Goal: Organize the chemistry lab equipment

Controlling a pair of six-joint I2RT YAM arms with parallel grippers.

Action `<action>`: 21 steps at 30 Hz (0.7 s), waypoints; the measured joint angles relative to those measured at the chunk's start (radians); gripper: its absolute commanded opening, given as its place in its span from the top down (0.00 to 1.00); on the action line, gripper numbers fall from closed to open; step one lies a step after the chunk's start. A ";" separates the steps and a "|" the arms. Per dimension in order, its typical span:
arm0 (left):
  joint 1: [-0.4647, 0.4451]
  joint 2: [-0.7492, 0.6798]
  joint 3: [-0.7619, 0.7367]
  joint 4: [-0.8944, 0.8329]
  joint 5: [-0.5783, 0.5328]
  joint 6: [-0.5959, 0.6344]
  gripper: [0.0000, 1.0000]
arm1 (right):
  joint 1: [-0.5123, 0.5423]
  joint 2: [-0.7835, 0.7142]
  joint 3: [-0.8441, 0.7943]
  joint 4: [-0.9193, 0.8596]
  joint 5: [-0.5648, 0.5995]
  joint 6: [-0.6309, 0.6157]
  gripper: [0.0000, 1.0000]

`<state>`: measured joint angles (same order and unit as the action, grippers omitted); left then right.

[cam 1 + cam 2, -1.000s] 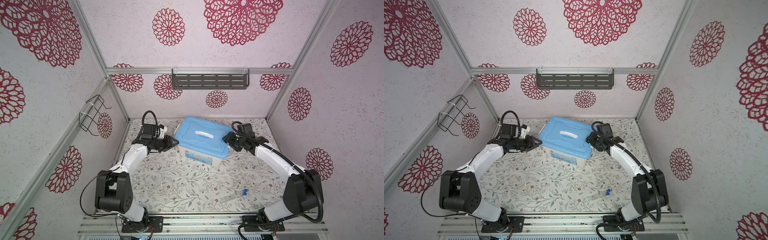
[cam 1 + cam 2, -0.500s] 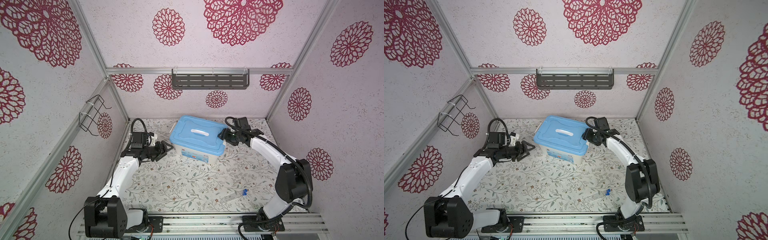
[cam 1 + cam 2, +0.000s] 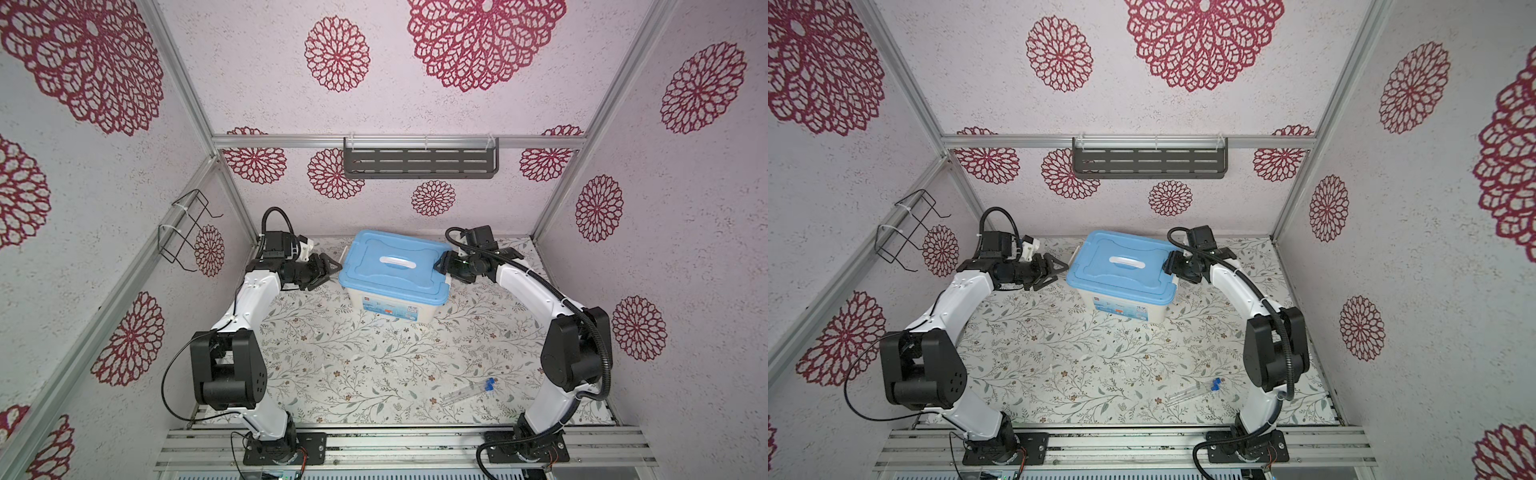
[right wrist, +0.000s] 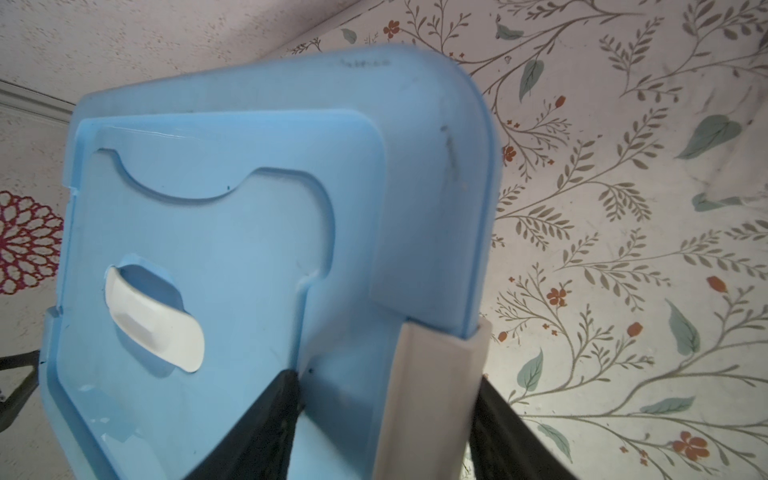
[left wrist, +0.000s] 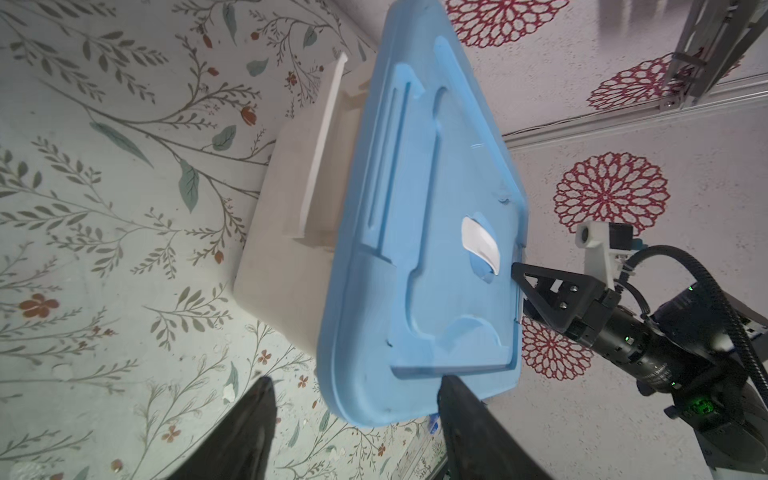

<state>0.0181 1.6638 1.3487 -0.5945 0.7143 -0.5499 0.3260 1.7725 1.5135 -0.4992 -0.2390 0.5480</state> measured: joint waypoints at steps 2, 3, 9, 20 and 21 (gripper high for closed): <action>-0.008 0.002 -0.008 0.005 0.012 0.000 0.41 | 0.000 0.002 0.005 -0.005 0.000 -0.006 0.35; -0.014 0.002 -0.008 0.007 0.015 0.000 0.44 | 0.000 0.005 0.010 -0.011 0.000 -0.008 0.35; -0.047 0.002 -0.035 0.027 0.028 0.012 0.62 | -0.010 0.025 0.044 -0.033 -0.010 -0.042 0.35; -0.153 -0.036 -0.097 -0.029 0.045 0.059 0.61 | -0.024 0.056 0.078 -0.031 -0.043 -0.109 0.34; -0.175 -0.044 -0.108 -0.028 0.052 0.058 0.60 | -0.020 0.065 0.088 -0.030 -0.045 -0.113 0.34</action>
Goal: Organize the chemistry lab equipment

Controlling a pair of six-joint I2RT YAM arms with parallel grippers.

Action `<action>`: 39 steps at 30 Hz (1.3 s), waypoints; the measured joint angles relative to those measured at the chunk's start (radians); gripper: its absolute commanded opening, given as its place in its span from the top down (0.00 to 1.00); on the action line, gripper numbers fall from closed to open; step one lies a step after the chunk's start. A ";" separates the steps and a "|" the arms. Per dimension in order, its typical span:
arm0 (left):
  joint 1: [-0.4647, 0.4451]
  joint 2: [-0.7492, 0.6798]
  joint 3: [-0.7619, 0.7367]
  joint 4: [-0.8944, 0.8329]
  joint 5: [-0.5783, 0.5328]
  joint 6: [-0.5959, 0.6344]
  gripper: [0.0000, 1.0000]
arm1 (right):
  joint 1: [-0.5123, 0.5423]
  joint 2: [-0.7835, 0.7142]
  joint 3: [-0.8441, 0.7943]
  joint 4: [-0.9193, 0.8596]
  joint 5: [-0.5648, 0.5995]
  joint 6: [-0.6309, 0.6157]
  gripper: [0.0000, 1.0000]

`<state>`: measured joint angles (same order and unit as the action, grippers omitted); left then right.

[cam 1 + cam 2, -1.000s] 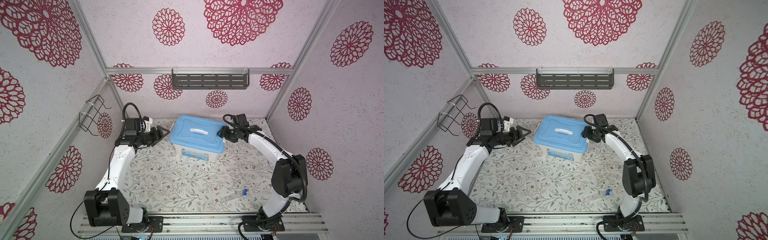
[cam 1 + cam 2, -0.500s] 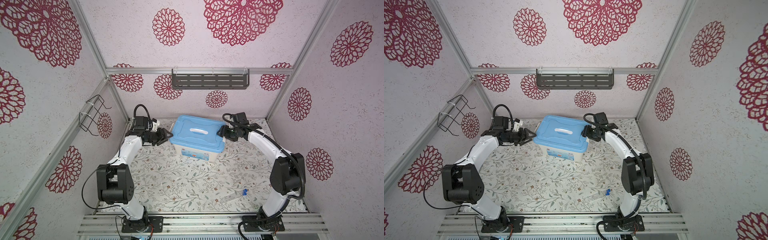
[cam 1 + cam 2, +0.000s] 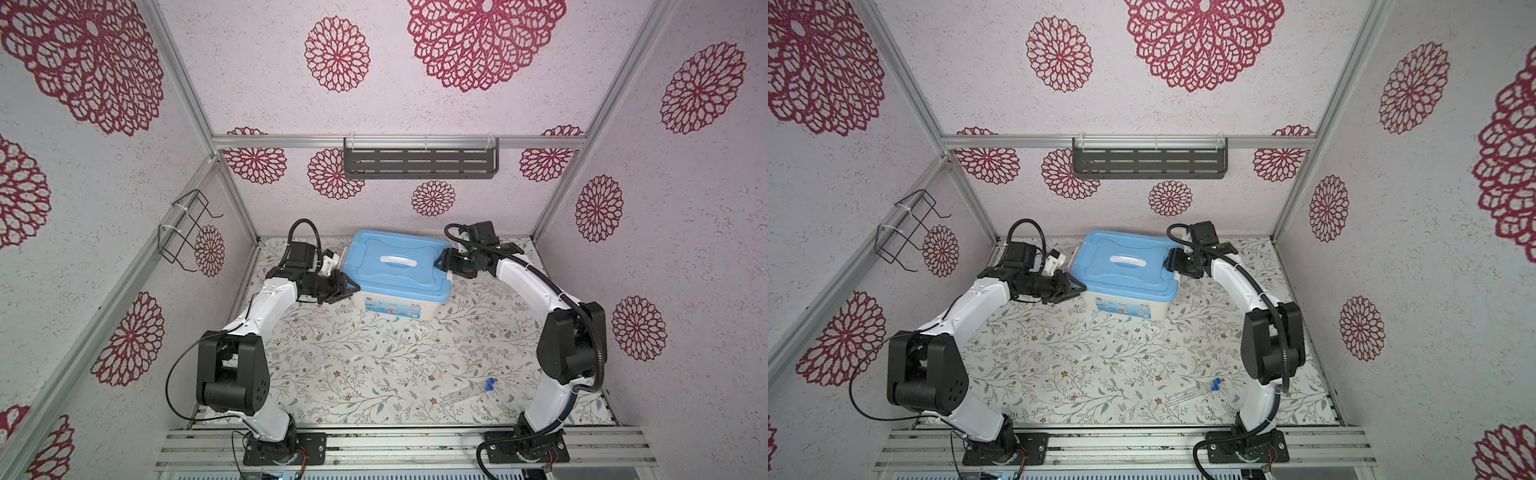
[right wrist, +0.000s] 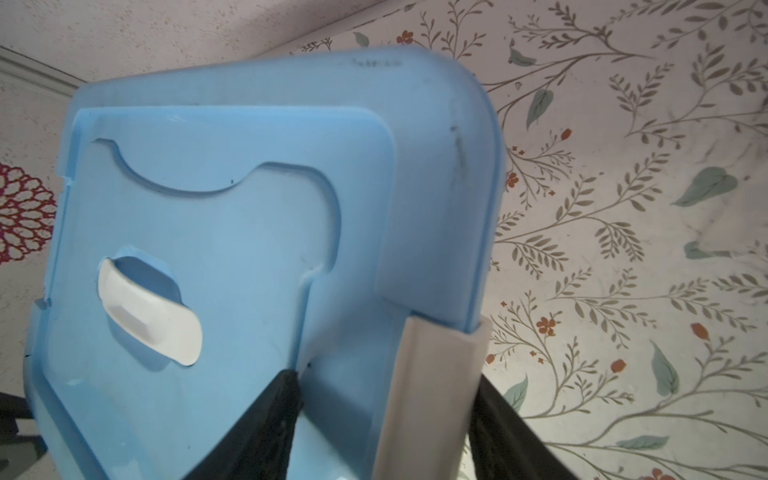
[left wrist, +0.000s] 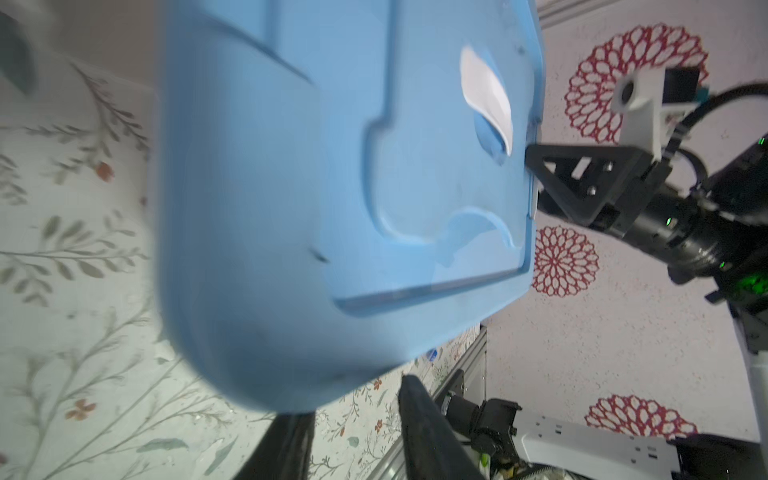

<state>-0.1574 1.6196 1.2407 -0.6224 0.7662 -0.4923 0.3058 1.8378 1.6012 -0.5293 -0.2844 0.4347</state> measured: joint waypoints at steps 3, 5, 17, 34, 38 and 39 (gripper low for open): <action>-0.047 -0.039 -0.040 0.018 0.016 -0.020 0.52 | 0.007 0.024 0.029 -0.001 0.000 -0.020 0.35; -0.050 -0.084 -0.069 0.030 0.021 -0.045 0.39 | 0.008 0.042 0.051 -0.006 -0.001 -0.038 0.37; 0.266 -0.271 -0.092 0.127 -0.033 -0.123 0.23 | 0.002 0.174 0.233 -0.075 -0.088 -0.212 0.38; 0.277 0.045 -0.102 0.456 -0.049 -0.167 0.20 | -0.002 0.262 0.351 -0.116 -0.184 -0.305 0.38; 0.238 0.118 -0.098 0.511 -0.040 -0.154 0.21 | -0.001 0.264 0.351 -0.111 -0.193 -0.312 0.38; 0.224 0.137 -0.093 0.531 -0.029 -0.159 0.22 | 0.000 0.264 0.352 -0.111 -0.193 -0.311 0.38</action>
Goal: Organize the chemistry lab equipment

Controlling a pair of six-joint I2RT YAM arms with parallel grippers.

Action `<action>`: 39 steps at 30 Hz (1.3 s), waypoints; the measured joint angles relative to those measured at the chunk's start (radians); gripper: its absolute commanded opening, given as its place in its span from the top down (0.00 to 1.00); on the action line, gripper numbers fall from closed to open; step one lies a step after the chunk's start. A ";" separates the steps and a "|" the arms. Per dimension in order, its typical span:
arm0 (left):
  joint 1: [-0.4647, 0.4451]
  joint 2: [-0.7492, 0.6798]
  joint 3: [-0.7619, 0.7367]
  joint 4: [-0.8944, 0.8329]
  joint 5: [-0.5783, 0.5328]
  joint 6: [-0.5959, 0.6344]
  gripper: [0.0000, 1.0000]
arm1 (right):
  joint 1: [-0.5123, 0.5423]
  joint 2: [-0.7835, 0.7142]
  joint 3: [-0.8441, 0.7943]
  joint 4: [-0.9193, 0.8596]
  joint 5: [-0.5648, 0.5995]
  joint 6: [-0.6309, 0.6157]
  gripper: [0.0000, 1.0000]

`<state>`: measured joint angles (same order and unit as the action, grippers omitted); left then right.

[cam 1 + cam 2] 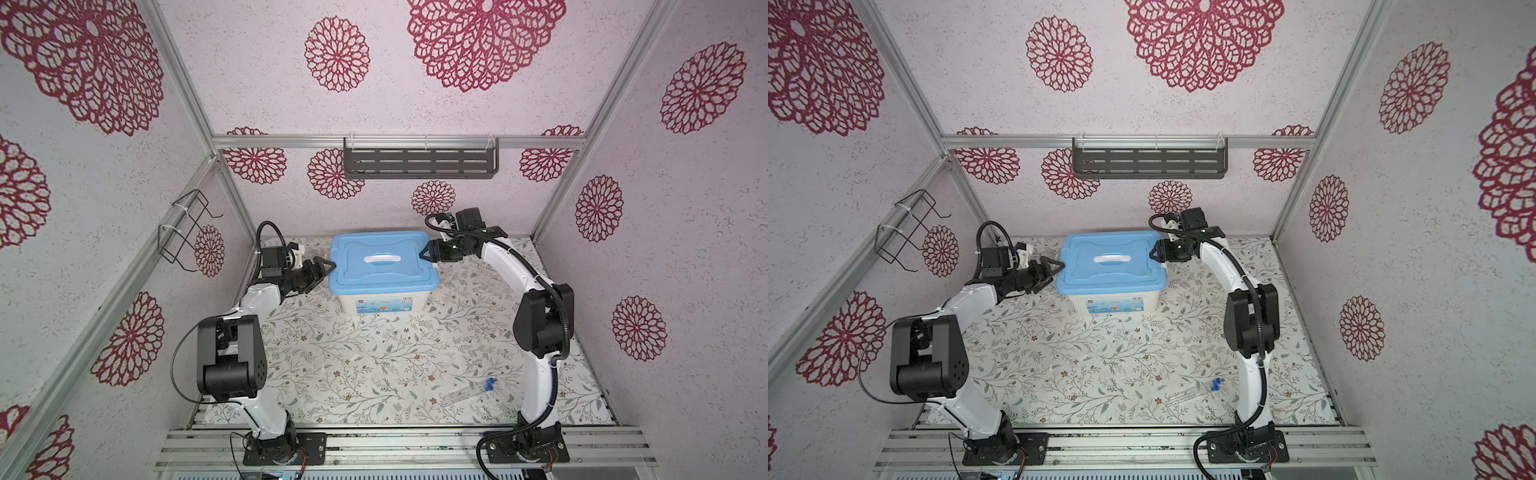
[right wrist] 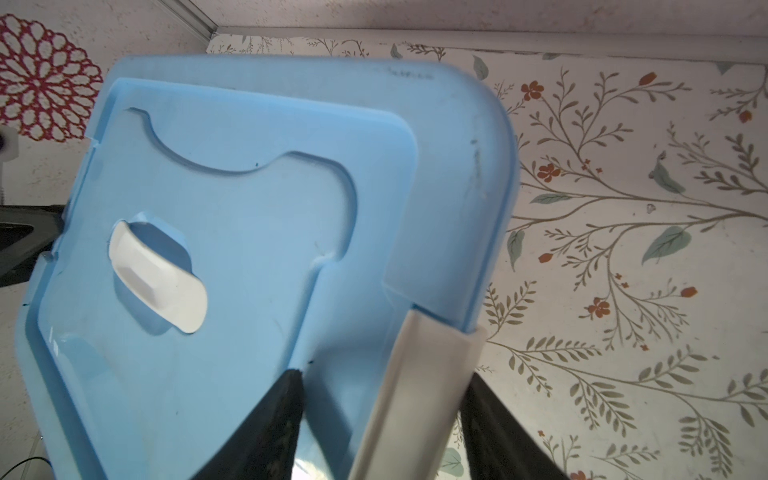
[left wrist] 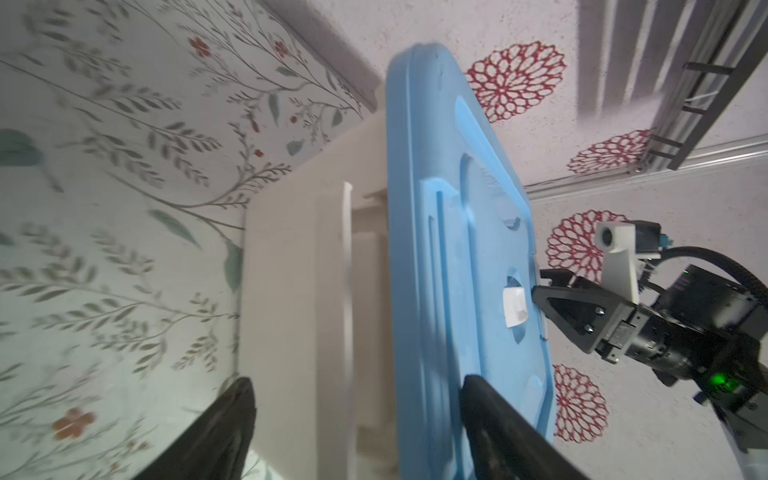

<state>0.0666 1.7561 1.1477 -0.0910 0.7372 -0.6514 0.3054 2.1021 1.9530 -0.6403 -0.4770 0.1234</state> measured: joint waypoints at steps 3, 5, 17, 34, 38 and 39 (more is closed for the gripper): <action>-0.045 0.027 0.026 0.029 0.004 0.003 0.30 | 0.000 0.003 0.003 -0.002 -0.001 0.000 0.38; -0.063 0.027 0.049 0.004 -0.040 0.018 0.36 | 0.000 0.005 0.006 -0.004 -0.002 0.000 0.38; -0.130 -0.029 0.148 -0.219 -0.351 0.126 0.59 | 0.013 0.009 0.013 -0.002 0.013 0.000 0.38; -0.264 -0.015 0.311 -0.450 -0.724 0.330 0.24 | 0.051 0.010 0.048 -0.034 0.136 0.036 0.28; -0.243 -0.040 0.311 -0.487 -0.717 0.319 0.18 | 0.053 0.006 0.049 -0.029 0.172 0.067 0.14; -0.236 -0.054 0.311 -0.498 -0.713 0.314 0.18 | 0.053 0.005 0.049 -0.027 0.179 0.075 0.12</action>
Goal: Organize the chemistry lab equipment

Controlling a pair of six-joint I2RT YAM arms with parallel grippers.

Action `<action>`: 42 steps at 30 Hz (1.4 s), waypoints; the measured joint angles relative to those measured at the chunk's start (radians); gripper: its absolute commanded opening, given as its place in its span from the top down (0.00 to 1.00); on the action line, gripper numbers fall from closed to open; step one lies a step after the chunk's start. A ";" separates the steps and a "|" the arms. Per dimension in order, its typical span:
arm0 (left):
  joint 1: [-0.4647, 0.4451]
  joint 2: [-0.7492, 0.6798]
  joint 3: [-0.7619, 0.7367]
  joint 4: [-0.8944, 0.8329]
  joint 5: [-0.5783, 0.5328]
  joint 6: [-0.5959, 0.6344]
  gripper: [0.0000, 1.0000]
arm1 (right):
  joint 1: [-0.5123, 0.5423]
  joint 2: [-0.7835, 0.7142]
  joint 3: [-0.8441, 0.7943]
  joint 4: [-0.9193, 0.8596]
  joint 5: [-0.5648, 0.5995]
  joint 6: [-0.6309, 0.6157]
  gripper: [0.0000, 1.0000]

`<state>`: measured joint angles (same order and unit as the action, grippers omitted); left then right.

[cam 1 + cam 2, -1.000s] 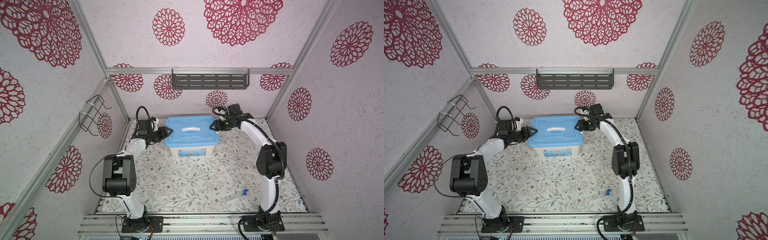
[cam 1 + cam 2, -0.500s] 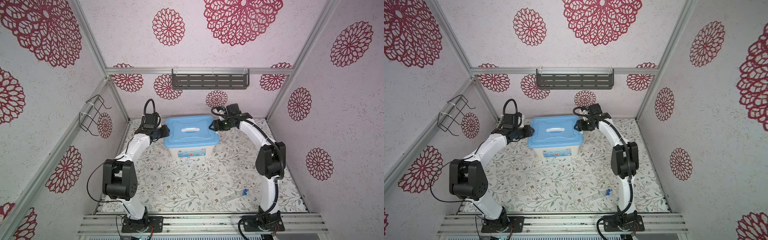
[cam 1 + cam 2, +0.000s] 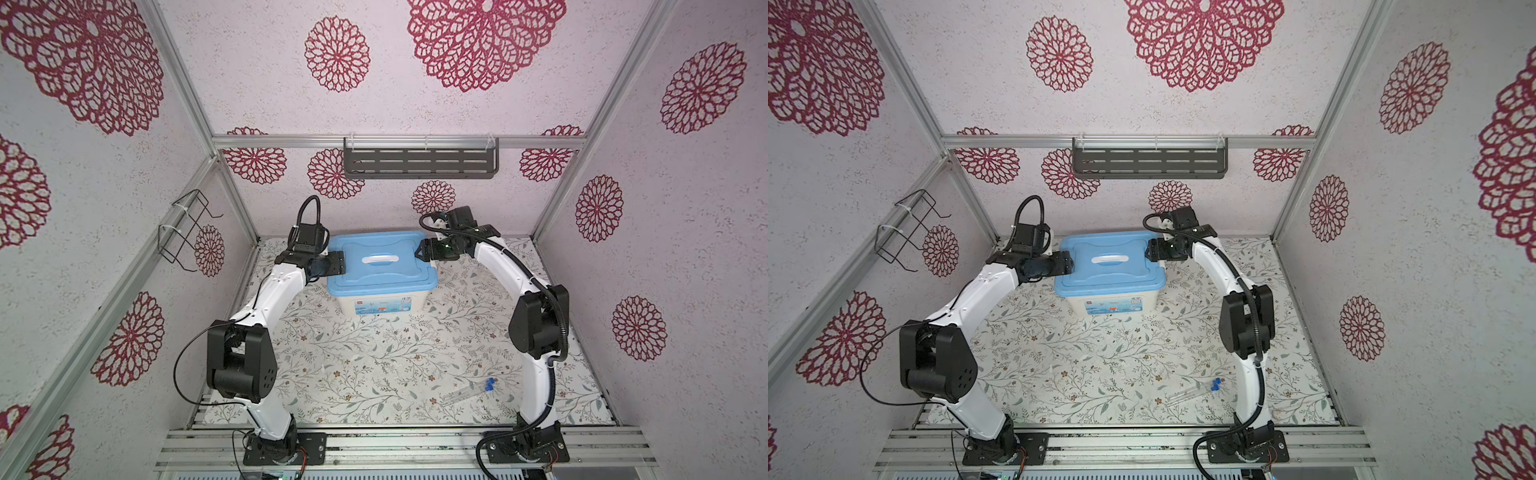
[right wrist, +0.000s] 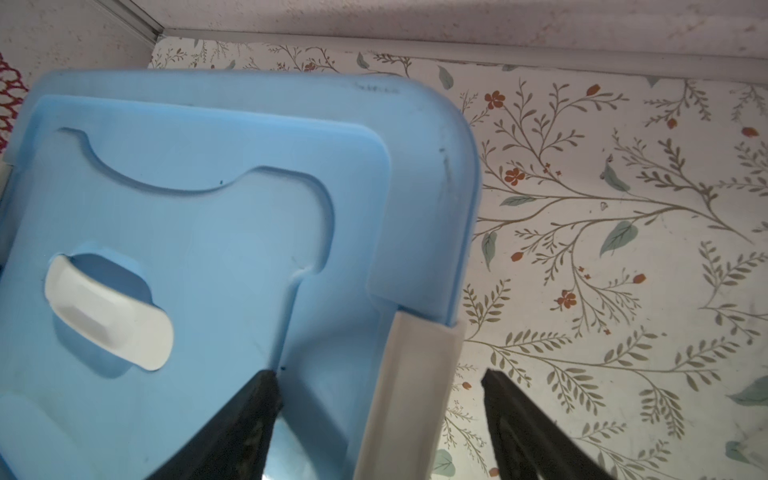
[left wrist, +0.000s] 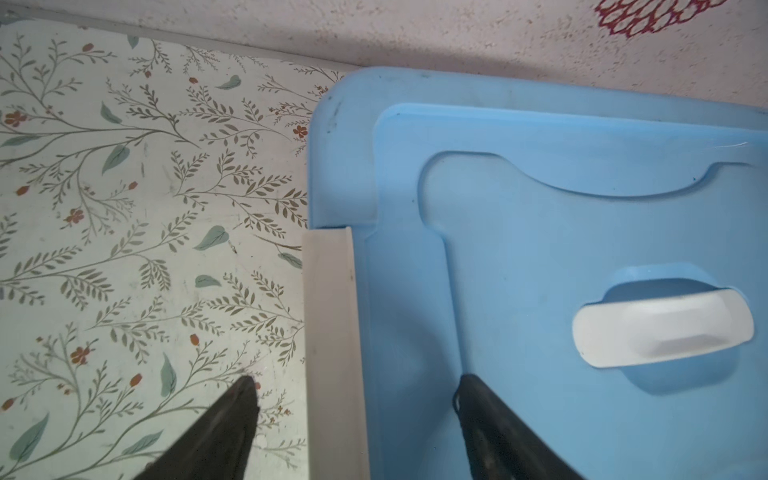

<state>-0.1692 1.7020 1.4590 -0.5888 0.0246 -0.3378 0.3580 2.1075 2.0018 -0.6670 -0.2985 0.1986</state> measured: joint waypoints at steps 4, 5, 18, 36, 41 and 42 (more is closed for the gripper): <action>0.037 -0.083 0.005 -0.033 0.035 -0.018 0.17 | -0.001 -0.012 -0.009 -0.001 0.018 0.038 0.08; 0.050 -0.109 0.016 -0.045 0.046 -0.021 0.17 | -0.001 -0.021 -0.016 -0.004 0.027 0.050 0.08; 0.109 -0.468 -0.101 -0.110 0.069 -0.029 0.16 | -0.064 -0.503 -0.401 0.020 0.331 0.115 0.05; 0.111 -0.668 -0.369 -0.060 -0.069 0.035 0.16 | -0.451 -0.287 -0.549 0.068 0.372 0.214 0.05; 0.111 -0.682 -0.407 -0.043 -0.080 0.034 0.16 | -0.502 -0.180 -0.480 0.095 0.342 0.235 0.26; 0.111 -0.685 -0.414 -0.042 -0.083 0.034 0.16 | -0.513 -0.167 -0.476 0.101 0.332 0.237 0.31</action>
<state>-0.0578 1.0168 1.0447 -0.6312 -0.0582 -0.3038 -0.1547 1.9404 1.5253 -0.5659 0.0334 0.4355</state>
